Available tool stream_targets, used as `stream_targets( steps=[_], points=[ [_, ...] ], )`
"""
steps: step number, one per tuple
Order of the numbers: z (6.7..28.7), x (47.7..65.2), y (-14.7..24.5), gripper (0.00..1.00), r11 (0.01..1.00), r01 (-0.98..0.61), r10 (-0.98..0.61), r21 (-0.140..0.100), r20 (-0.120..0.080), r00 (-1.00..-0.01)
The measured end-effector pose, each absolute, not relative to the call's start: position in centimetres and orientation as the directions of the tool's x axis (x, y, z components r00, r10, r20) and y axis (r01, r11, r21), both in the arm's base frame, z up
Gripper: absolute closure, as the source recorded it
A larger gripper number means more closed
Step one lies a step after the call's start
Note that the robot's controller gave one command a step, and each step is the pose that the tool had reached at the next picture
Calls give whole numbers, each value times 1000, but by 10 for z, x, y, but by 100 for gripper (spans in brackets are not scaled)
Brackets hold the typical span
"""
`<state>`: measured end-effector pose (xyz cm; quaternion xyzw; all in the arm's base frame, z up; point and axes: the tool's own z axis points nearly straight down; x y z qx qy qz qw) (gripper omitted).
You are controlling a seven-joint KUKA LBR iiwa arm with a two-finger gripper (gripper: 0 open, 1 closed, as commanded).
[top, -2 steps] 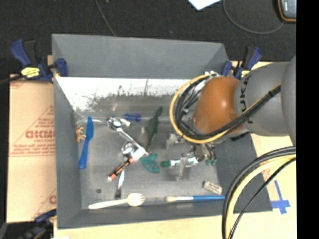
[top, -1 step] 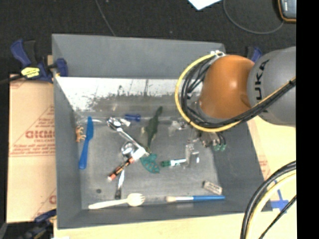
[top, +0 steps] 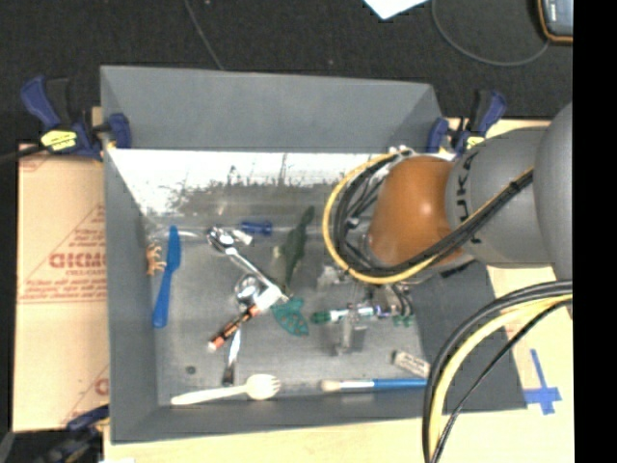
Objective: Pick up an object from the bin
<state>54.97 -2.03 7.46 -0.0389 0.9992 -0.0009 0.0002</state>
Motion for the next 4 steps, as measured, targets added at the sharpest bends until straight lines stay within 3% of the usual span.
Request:
stream_targets(
  steps=[1,2,3,4],
  points=[
    [71,540,4,0,981,-194,-195,-11,-31,-980],
    [76,551,-21,100,997,-83,-83,-3,-6,-997],
    [76,551,-21,100,997,-83,-83,-3,-6,-997],
    [90,548,-21,100,997,-83,-83,-2,6,-997]
  ],
)
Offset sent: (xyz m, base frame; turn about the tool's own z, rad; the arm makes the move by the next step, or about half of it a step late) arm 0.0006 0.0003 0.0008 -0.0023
